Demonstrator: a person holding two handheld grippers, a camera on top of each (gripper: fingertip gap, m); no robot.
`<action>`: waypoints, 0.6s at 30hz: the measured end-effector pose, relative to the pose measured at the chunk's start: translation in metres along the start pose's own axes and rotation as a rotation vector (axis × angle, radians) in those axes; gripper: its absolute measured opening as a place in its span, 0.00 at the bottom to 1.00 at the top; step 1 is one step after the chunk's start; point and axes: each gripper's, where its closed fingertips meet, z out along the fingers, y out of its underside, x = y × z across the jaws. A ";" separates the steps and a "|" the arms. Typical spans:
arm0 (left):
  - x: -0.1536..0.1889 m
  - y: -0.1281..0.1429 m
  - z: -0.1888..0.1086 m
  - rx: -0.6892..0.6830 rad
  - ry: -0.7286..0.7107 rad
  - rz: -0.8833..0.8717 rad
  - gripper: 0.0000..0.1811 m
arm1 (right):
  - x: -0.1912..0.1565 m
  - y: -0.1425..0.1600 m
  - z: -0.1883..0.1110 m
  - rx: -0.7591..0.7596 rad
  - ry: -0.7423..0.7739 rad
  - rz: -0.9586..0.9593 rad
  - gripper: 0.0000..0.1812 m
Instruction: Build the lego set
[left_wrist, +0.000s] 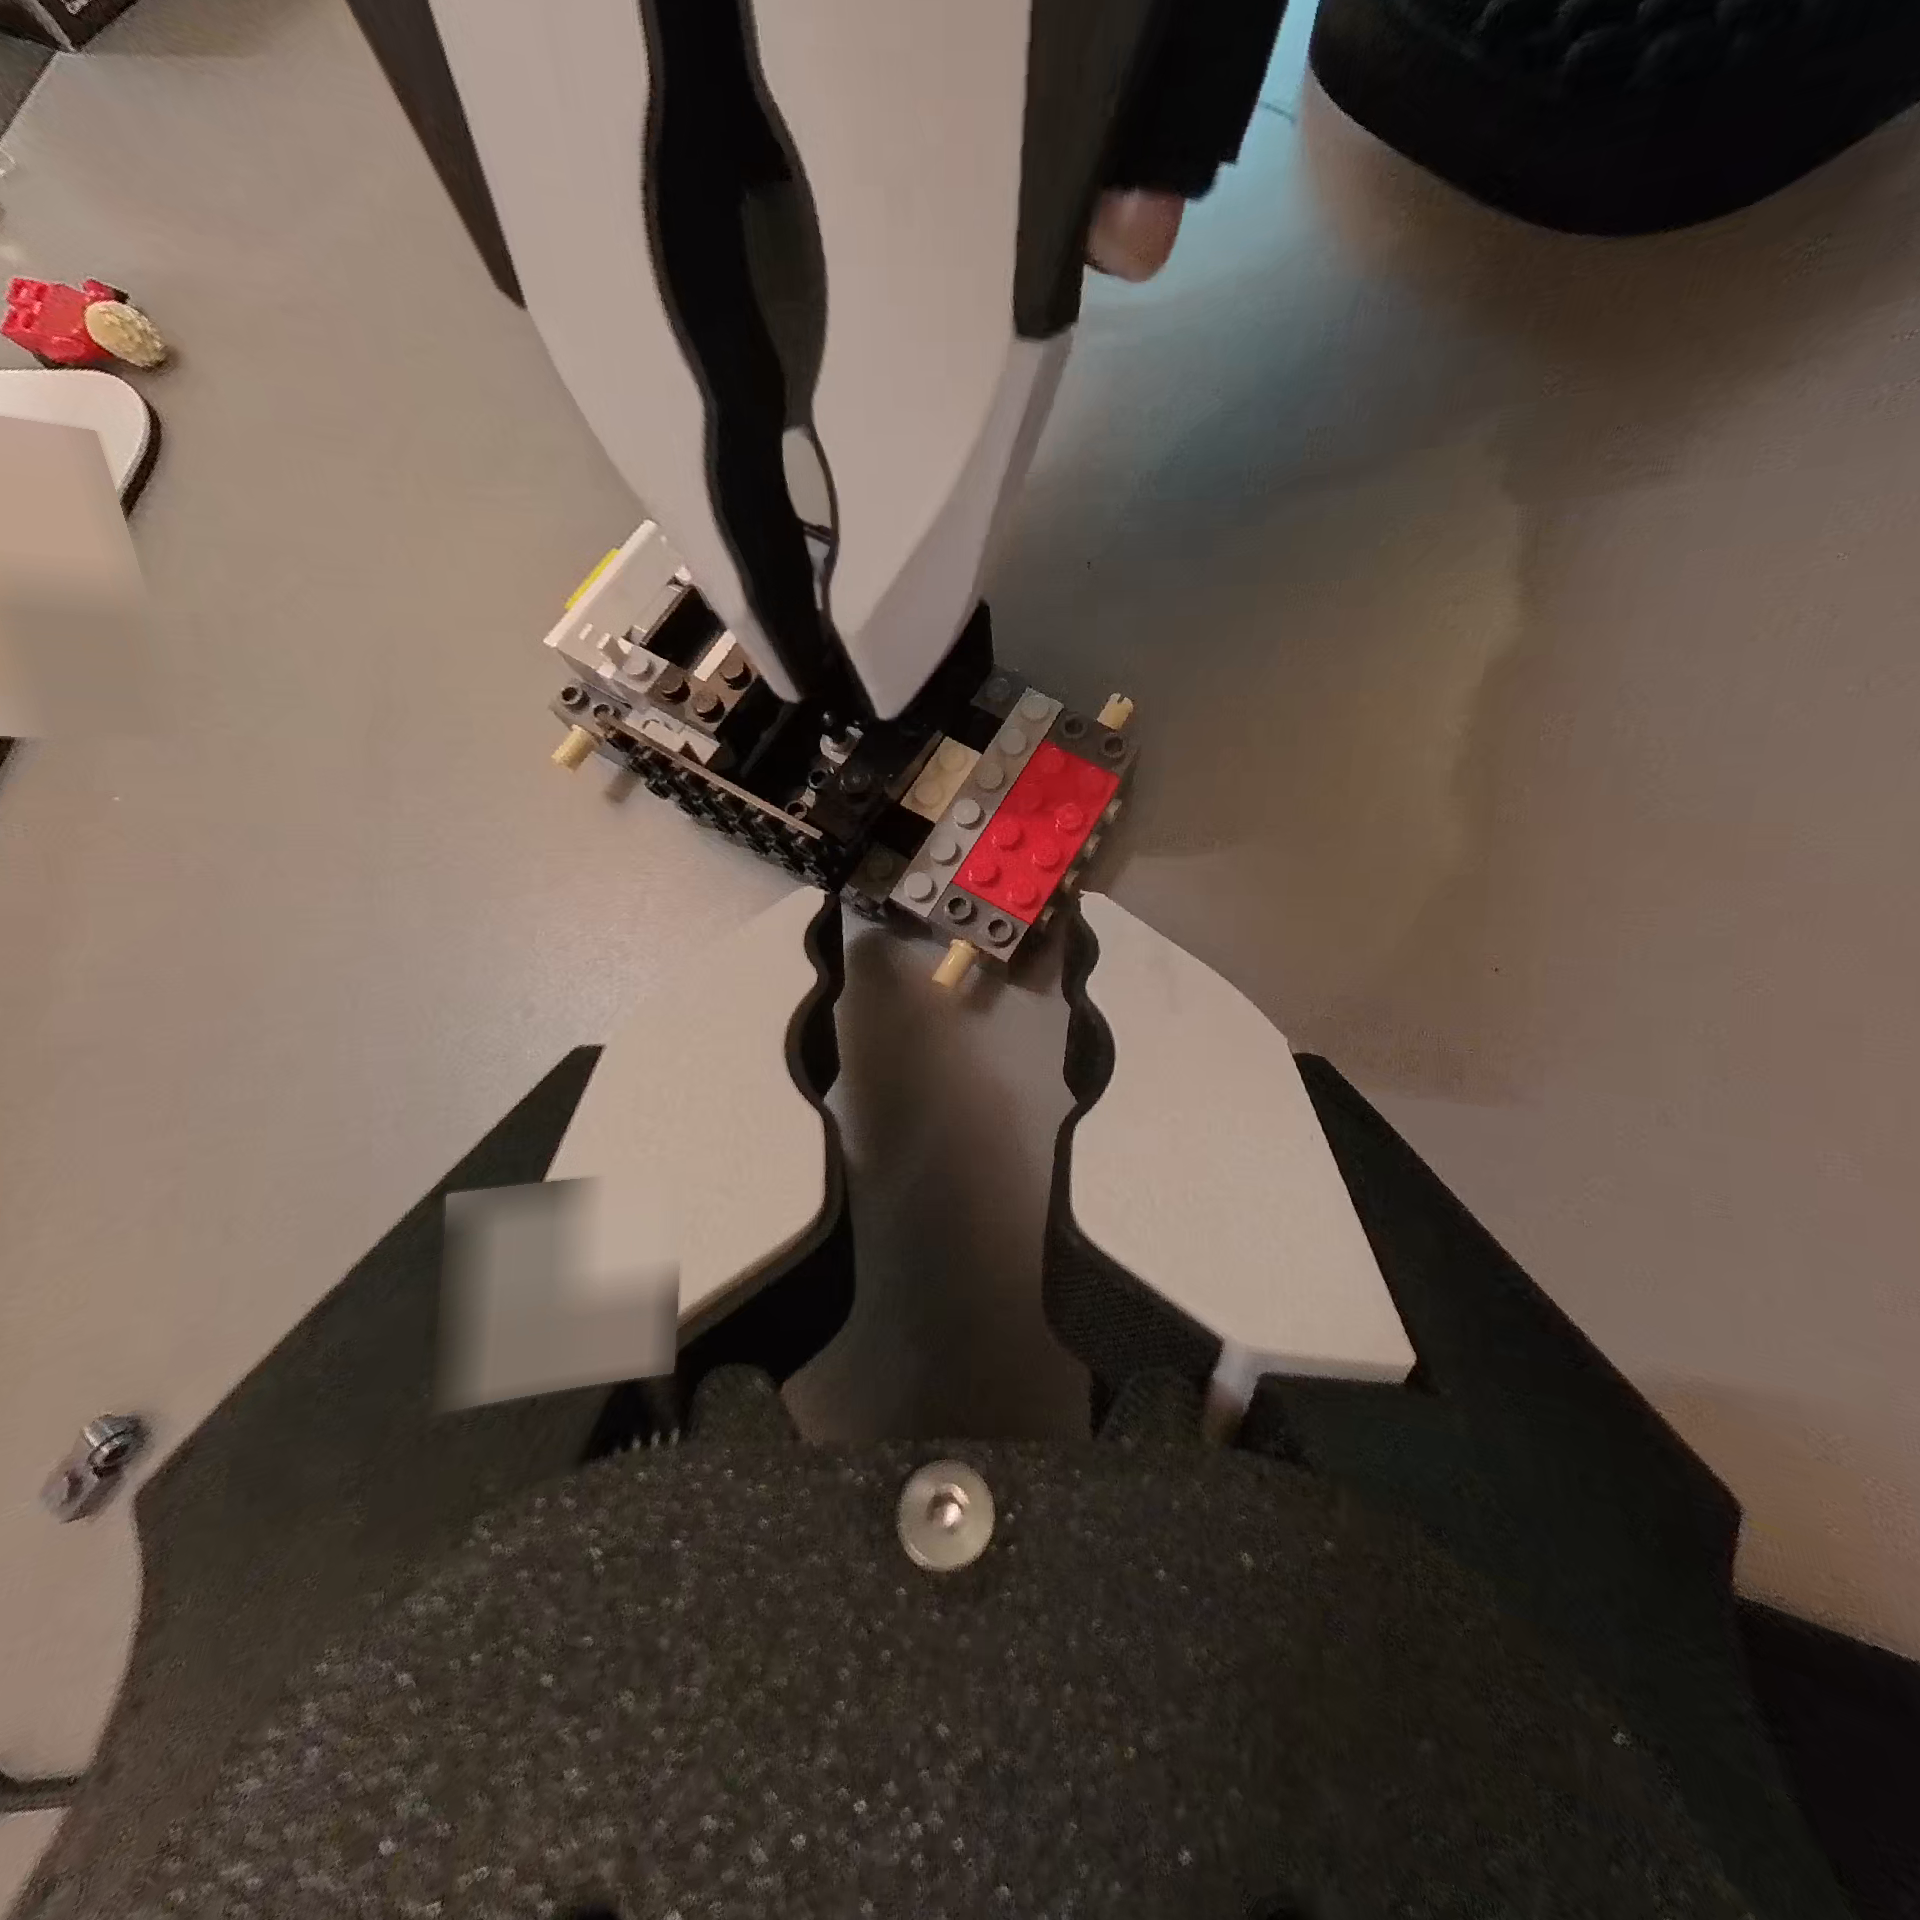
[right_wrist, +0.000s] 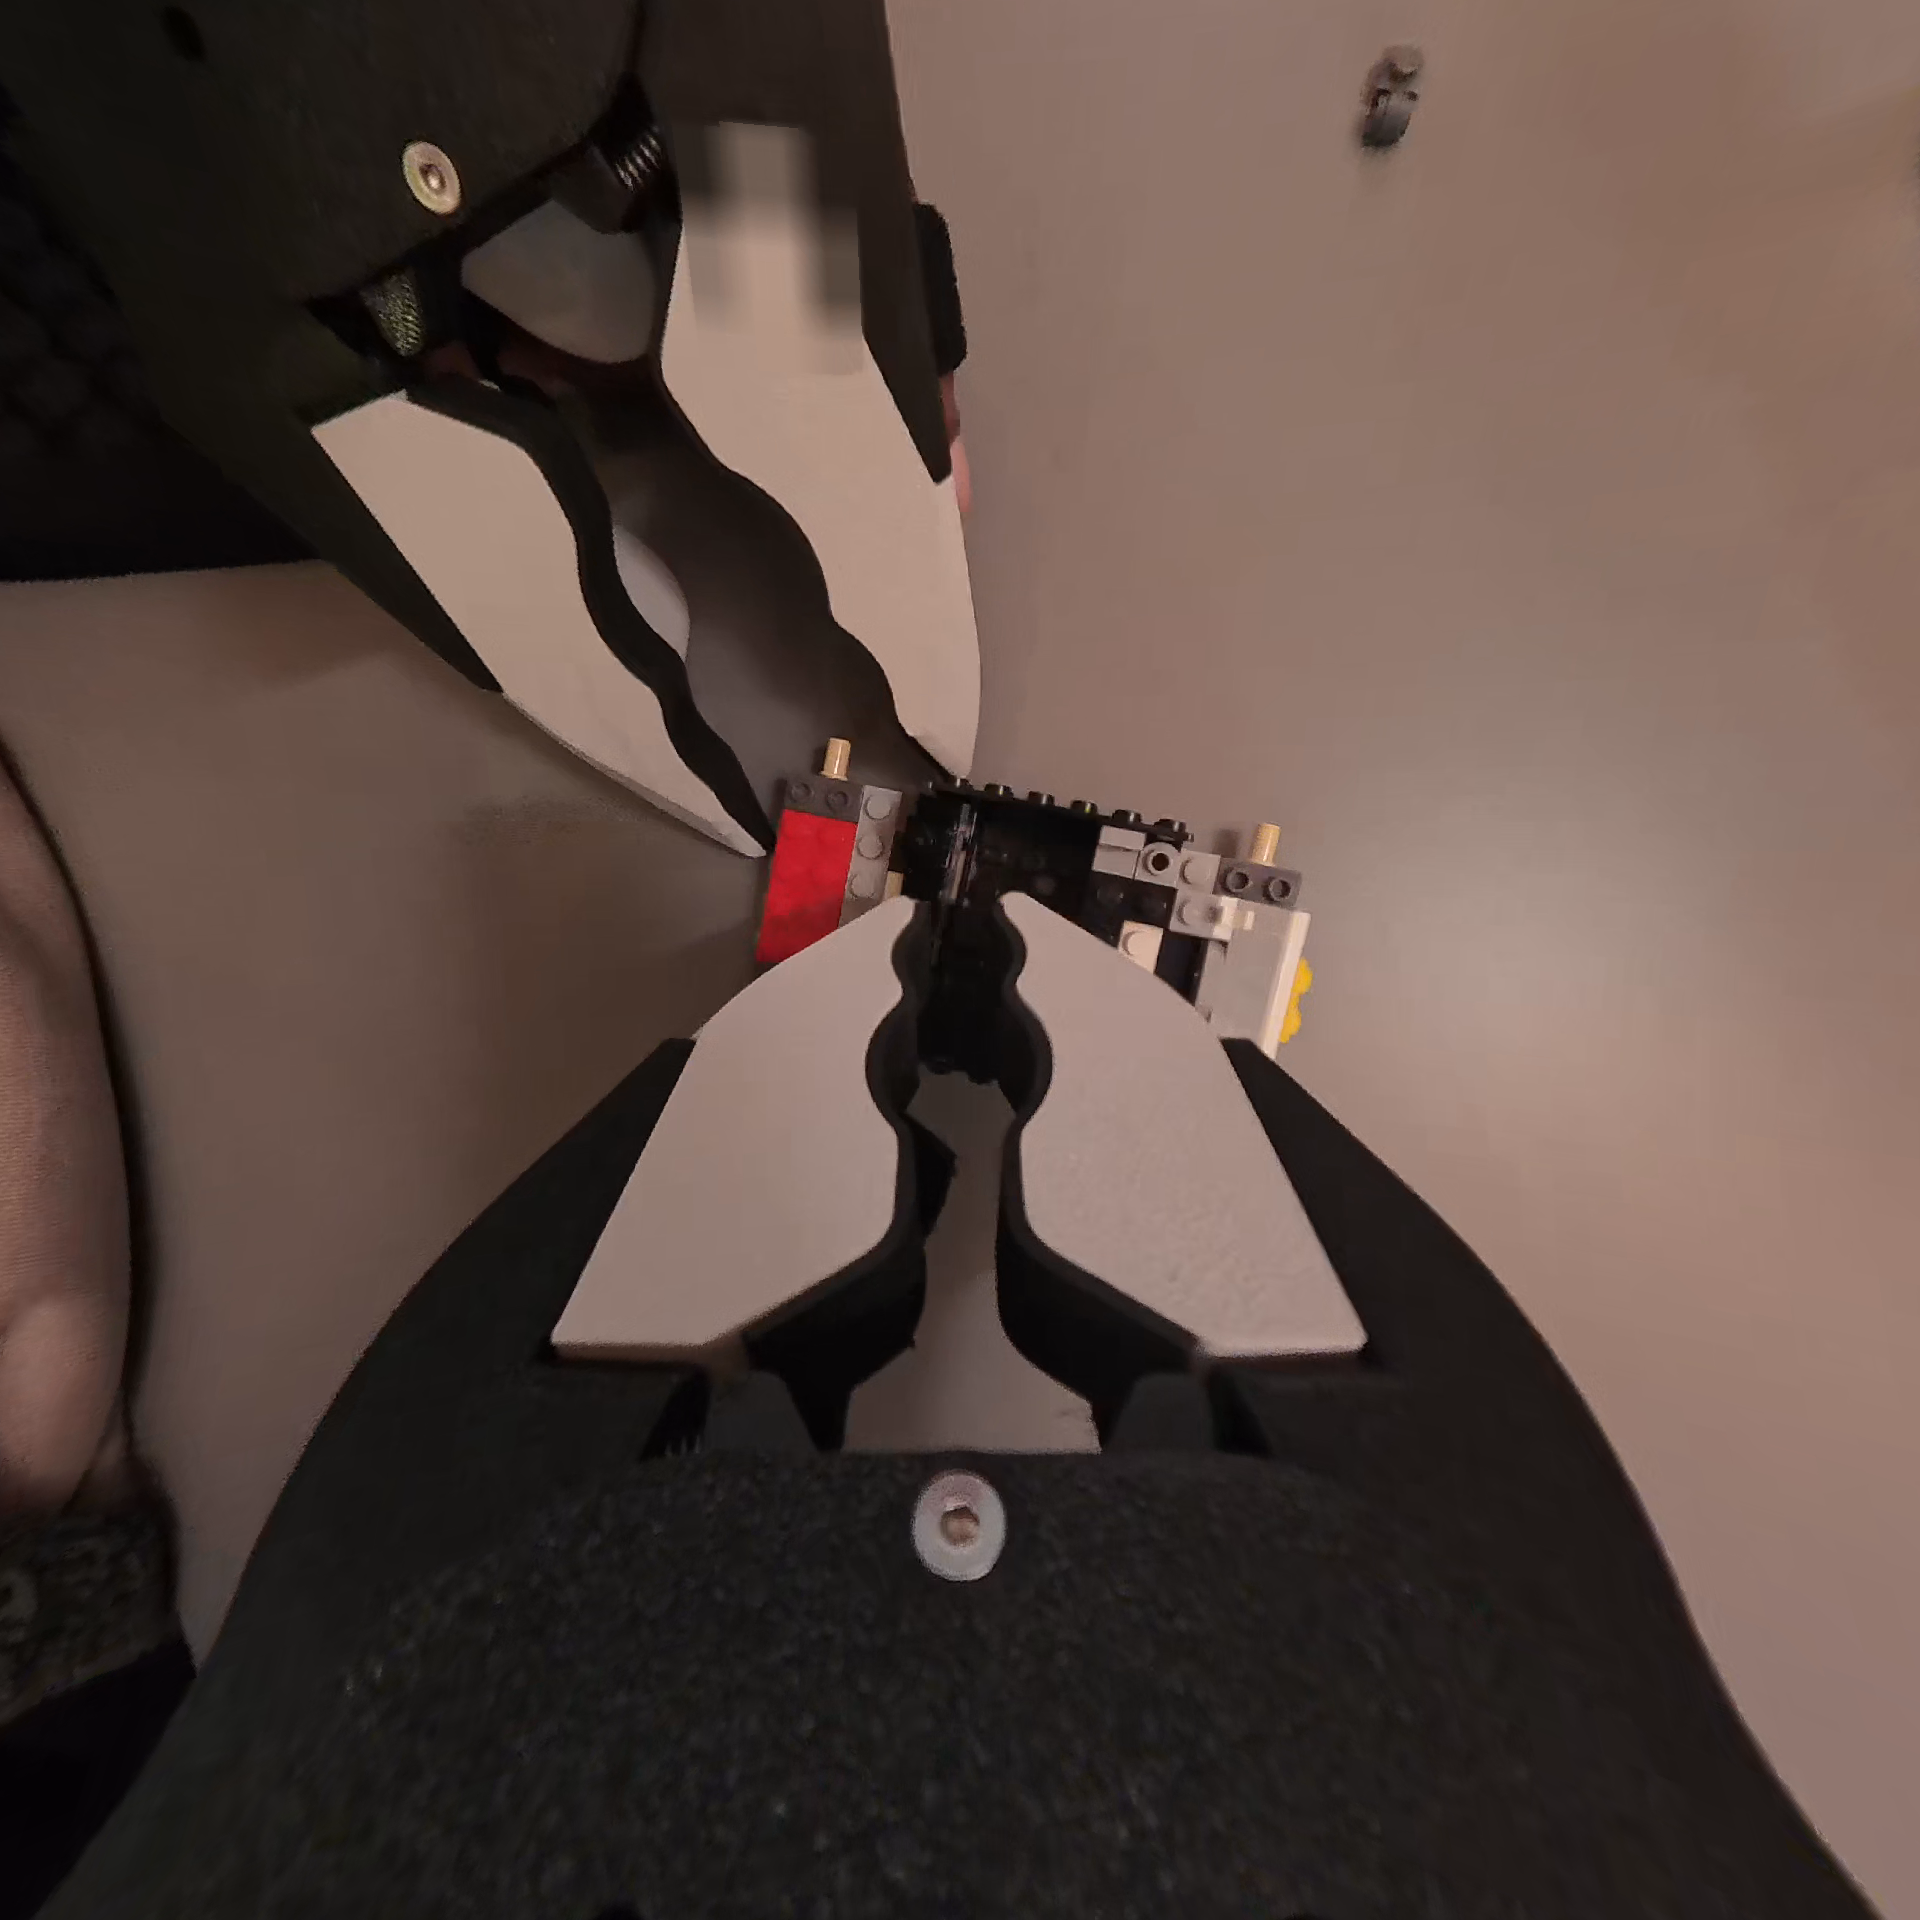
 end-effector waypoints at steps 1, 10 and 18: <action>0.000 0.000 0.000 0.000 0.000 0.000 0.22 | 0.000 -0.001 0.002 -0.012 0.007 -0.012 0.06; 0.000 0.000 0.001 -0.005 0.000 0.004 0.22 | 0.000 -0.002 0.008 -0.126 0.027 -0.051 0.06; 0.000 0.000 0.001 -0.006 0.001 0.003 0.22 | 0.001 -0.011 0.003 -0.154 0.052 -0.068 0.06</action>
